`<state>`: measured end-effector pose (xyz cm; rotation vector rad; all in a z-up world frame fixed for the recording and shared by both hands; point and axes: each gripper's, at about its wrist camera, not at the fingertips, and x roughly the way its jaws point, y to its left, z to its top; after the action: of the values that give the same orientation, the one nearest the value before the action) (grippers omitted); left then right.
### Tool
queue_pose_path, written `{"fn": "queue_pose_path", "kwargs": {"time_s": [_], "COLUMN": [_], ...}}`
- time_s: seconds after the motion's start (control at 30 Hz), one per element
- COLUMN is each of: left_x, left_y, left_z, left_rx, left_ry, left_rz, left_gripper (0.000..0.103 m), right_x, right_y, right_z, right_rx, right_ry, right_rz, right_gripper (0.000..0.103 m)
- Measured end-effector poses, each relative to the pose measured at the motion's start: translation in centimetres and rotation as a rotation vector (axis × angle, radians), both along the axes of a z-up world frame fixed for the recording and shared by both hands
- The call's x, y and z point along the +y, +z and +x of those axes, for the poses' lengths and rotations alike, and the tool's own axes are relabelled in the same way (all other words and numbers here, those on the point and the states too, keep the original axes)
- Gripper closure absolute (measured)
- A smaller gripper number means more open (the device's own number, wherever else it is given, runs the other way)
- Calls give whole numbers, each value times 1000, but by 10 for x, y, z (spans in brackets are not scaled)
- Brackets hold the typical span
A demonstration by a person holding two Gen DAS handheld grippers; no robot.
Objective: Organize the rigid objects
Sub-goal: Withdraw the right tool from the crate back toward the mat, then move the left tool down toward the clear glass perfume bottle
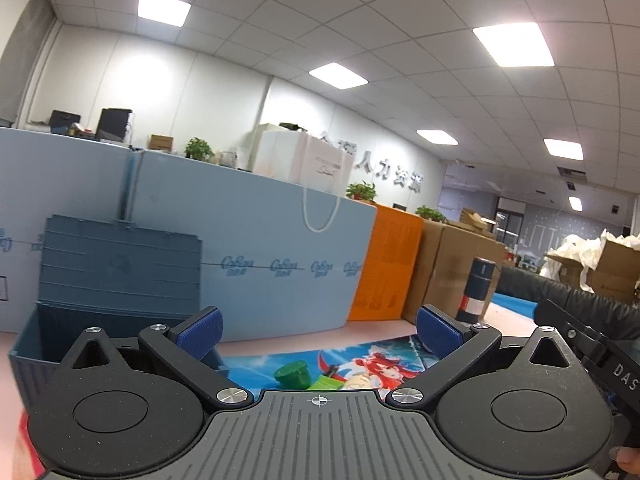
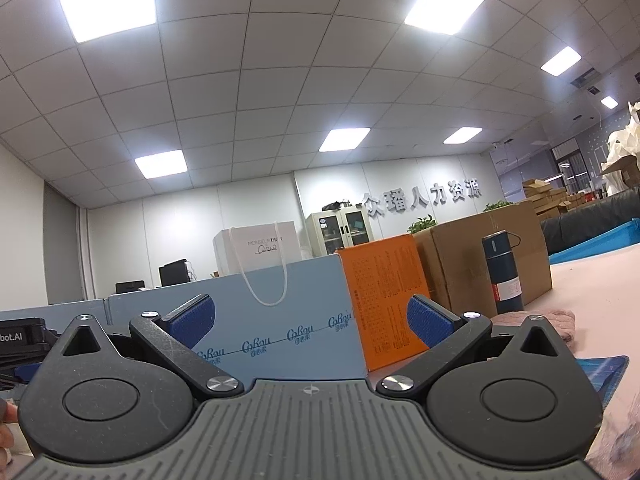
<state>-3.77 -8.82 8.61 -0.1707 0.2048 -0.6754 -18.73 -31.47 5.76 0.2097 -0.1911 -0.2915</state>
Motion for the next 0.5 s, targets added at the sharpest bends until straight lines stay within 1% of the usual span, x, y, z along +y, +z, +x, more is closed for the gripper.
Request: {"fn": "queue_pose_path", "kwargs": {"time_s": [0.13,0.33,0.43,0.5], "left_x": [-14,-21,-18,-17], "left_y": [-9,-34,-52,-63], "left_z": [17,45,56,61], "left_rx": [20,24,42,46], "left_ry": [6,66,119,125], "left_rz": [18,11,-9,-6], "left_gripper": [0,0,0,0], "right_x": [-6,-26,-37,-43], "right_y": [-7,-24,-38,-50], "right_z": [20,66,90,101], "right_rx": [29,67,100,119], "right_ry": [-15,-28,-8,11], "right_rz": [-15,4,63,126], "right_gripper": [0,0,0,0]}}
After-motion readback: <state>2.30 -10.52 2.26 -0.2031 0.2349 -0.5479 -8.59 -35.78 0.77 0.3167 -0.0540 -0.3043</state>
